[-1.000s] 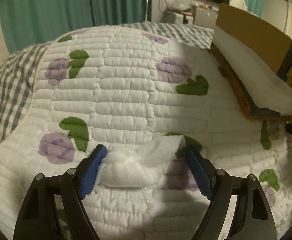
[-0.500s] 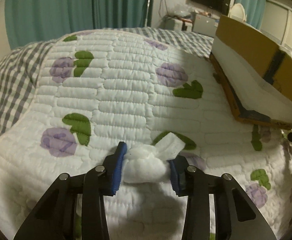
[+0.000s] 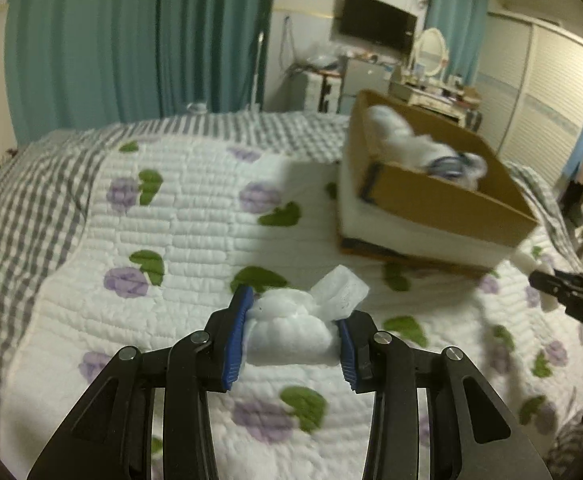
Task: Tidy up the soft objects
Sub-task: 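Grasp a white cotton piece with the left tool while the right grasps another, then lower both cotton pieces into the box and open both tools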
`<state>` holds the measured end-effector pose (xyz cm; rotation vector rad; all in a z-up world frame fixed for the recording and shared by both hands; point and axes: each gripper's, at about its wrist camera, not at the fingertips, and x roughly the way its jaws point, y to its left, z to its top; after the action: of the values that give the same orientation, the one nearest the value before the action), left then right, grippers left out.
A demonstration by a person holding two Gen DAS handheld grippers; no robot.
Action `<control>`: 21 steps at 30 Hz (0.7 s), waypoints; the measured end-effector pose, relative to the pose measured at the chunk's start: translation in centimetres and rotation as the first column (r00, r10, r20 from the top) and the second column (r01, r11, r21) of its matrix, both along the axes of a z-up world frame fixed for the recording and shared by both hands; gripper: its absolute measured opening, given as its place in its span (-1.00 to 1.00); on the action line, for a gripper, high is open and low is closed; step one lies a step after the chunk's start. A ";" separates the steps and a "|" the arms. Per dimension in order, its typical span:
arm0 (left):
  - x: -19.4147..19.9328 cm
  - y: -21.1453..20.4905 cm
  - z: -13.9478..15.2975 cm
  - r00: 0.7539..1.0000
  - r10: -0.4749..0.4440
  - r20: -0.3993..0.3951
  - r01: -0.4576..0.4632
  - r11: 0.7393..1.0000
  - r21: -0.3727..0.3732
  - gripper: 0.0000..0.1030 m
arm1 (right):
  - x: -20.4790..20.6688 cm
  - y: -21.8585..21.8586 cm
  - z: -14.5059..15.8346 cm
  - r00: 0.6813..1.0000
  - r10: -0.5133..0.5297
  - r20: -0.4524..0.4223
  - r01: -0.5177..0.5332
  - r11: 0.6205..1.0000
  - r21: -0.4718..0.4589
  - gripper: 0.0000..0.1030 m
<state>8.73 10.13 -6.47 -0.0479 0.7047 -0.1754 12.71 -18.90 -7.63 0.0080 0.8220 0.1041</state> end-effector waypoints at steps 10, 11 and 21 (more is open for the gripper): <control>-3.6 -4.4 8.7 0.987 -0.087 0.138 0.089 0.996 -0.012 -0.26 | -6.4 1.2 7.4 0.990 0.032 0.134 -0.038 0.999 0.037 -0.41; -3.7 -4.8 9.5 0.983 -0.095 0.155 0.098 0.995 -0.013 -0.26 | -6.8 1.3 8.1 0.988 0.036 0.148 -0.042 0.999 0.034 -0.41; -0.8 -8.4 15.7 0.953 -0.148 0.264 0.158 0.987 -0.018 -0.25 | -7.8 1.9 18.3 0.940 0.078 0.334 -0.096 0.995 0.038 -0.41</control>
<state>7.95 1.76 9.27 -0.0064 0.4398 -0.3380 4.94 -17.00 10.63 0.0047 0.4814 0.2057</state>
